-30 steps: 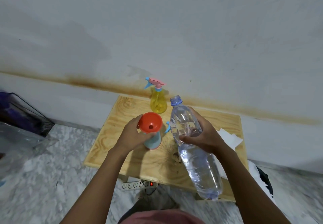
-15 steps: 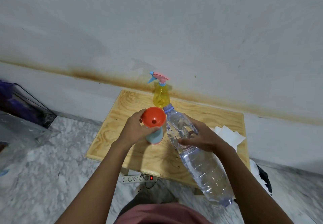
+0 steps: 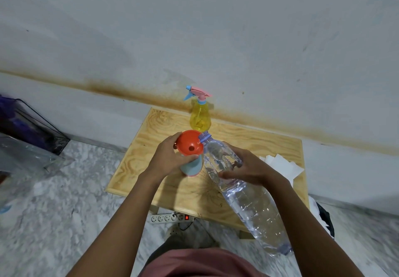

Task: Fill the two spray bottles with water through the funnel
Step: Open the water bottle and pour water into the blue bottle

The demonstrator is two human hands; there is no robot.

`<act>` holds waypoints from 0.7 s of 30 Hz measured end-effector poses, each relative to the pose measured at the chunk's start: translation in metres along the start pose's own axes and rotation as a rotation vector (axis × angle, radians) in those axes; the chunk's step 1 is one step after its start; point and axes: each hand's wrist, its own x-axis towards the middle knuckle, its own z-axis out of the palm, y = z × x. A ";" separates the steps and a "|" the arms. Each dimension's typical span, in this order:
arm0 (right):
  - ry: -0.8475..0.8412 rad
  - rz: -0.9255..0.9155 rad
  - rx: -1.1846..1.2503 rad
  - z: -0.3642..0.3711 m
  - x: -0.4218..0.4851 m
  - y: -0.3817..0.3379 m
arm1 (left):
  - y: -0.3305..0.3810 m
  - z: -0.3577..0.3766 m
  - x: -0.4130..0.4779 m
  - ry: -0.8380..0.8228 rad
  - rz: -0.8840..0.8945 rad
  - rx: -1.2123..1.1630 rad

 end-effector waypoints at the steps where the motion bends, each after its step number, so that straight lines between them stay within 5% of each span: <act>1: -0.004 0.001 0.001 0.000 0.000 0.000 | 0.000 0.000 0.000 0.001 0.001 0.002; 21: -0.047 0.022 0.014 -0.005 0.003 -0.002 | -0.003 0.003 0.003 0.004 -0.002 0.003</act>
